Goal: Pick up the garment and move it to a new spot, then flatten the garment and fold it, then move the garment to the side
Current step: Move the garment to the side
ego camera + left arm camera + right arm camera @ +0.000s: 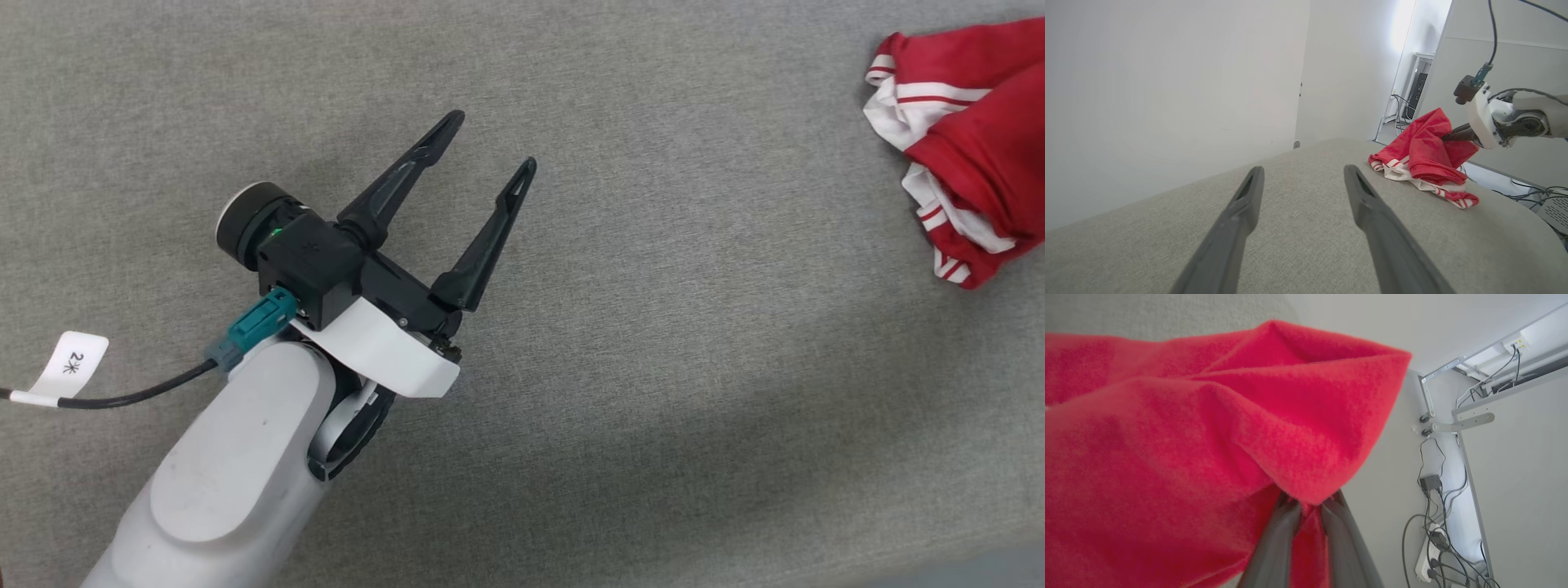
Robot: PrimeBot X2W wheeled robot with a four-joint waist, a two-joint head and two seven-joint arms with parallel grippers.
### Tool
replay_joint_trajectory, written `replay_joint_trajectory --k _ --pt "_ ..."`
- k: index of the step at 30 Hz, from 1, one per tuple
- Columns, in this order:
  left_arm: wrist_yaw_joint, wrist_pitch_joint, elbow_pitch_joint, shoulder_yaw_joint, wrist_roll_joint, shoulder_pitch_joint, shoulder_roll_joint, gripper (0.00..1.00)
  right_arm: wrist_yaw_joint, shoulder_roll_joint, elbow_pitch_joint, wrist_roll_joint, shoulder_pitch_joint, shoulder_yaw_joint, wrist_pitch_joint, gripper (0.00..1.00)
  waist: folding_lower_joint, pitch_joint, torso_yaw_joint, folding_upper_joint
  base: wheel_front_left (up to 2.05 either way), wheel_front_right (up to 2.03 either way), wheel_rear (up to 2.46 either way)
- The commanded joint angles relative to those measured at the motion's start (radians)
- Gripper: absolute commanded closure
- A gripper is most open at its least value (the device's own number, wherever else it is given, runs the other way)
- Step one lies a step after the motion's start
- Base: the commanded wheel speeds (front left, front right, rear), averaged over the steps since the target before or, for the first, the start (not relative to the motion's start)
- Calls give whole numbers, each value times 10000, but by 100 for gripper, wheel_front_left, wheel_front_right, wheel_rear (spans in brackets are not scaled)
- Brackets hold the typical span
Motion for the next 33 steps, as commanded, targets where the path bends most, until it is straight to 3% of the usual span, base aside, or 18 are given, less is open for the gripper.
replay_joint_trajectory --k 1,7,8,11,12,24,33 --pt "-31 -45 -13 -15 -103 -102 33 0 -6 55 114 -102 -59 -113 -35 100 0 15 24 0 0 0 0" --pt "-31 -47 36 -146 -122 -226 -19 0 -6 225 650 -1001 -21 -1157 -263 100 0 45 170 0 0 0 0" --pt "-31 -47 53 -174 -106 -248 -11 0 -6 243 700 -1108 -1 -1358 -294 96 0 48 188 0 0 0 0" --pt "-31 -47 86 -221 -143 -278 3 0 -6 372 702 -1500 37 -1847 -432 39 0 29 222 0 0 0 0" --pt "-31 -47 99 -228 -153 -281 18 0 -6 358 663 -1625 43 -2052 -480 0 0 16 226 0 0 0 0" --pt "-31 -47 84 449 -319 318 38 0 -6 1072 186 -2621 -45 -3828 -1123 0 0 -727 276 0 0 0 0" --pt "-31 -45 22 1343 -337 1242 -77 0 -6 2134 208 -2260 19 -3932 -2471 0 0 -1658 618 0 0 0 0"
